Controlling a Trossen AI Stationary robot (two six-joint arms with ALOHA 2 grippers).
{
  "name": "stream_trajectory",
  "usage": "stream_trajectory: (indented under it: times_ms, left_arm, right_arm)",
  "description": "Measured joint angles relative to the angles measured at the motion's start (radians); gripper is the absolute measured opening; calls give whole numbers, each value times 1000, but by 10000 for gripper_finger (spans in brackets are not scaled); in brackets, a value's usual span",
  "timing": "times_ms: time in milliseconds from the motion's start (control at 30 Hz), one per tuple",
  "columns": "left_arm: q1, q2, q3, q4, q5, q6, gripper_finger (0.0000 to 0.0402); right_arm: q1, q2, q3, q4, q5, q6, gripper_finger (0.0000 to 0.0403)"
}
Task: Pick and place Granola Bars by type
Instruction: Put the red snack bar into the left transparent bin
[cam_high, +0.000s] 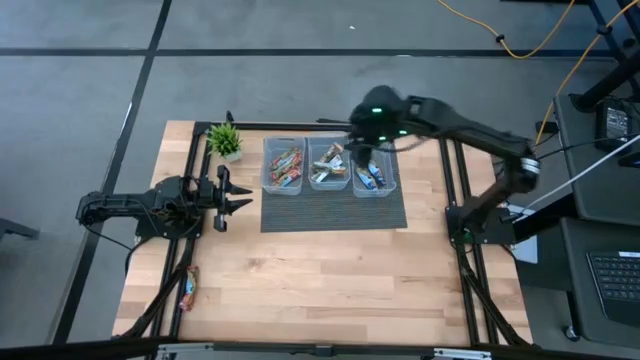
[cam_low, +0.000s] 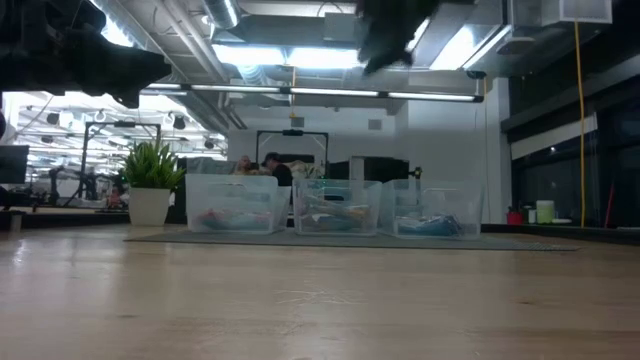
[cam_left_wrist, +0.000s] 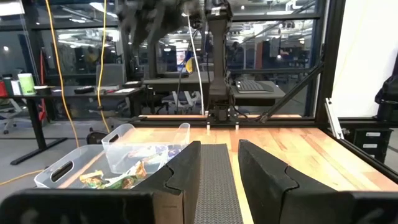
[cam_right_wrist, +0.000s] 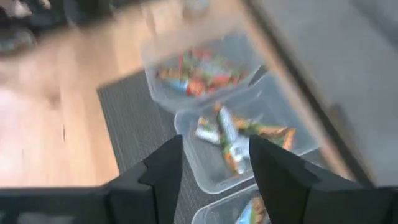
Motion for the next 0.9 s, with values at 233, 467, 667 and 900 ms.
stream_trajectory:
  times_ms: [233, 467, 667, 900]
  left_arm:
    - [0, 0, 0, 3, 0, 0, 102]
    - [0, 0, 0, 22, -20, -48, 102]
    - [1, 0, 0, 170, -197, -237, 102]
    - [0, 47, 157, 208, -149, -188, 102]
  right_arm:
    - [93, -282, 0, -65, 198, 46, 174]
    - [200, -552, -80, -165, 387, 200, 174]
    - [294, -782, -335, 30, 419, 235, 174]
    - [344, -914, -616, 342, 396, 140, 174]
